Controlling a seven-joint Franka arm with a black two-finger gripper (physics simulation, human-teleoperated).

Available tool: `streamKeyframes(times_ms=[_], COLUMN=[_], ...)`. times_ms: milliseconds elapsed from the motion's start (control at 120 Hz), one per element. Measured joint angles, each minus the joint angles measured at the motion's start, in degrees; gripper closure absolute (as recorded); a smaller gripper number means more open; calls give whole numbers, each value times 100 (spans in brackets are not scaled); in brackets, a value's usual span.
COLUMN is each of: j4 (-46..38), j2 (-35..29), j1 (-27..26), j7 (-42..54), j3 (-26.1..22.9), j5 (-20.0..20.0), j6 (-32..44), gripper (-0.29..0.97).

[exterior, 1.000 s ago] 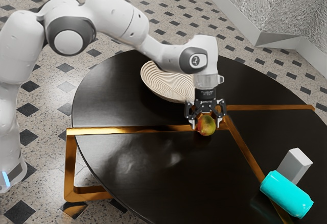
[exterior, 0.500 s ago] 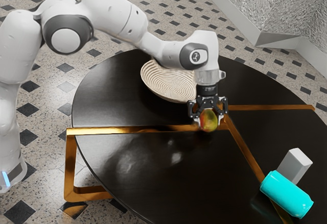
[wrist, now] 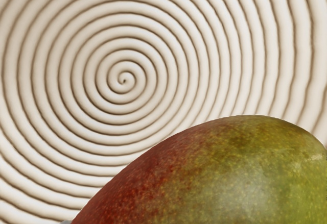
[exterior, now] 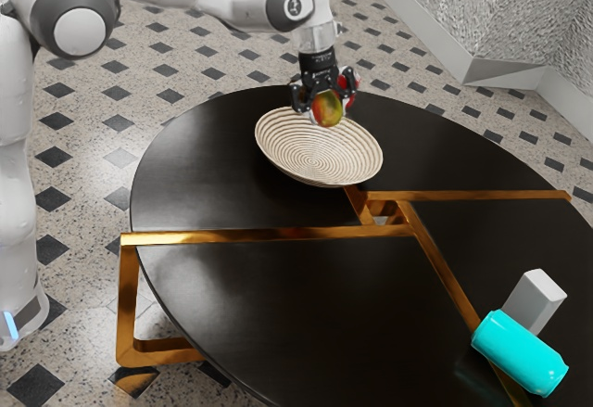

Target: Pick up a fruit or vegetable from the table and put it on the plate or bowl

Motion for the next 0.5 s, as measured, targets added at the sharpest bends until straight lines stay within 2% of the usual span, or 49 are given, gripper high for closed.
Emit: streamKeyframes(times_ms=[133, 175, 258, 458, 500], j4=[-2, 1, 3, 69, 629], j2=[99, 103, 89, 17, -75], j1=[51, 20, -15, -89, 43], j7=[-1, 1, 11, 72, -148], j3=[3, 2, 2, 163, -57], j5=[-20, -30, -44, -111, 323], j6=[-65, -76, -89, -93, -268], gripper=[34, 23, 14, 3, 3])
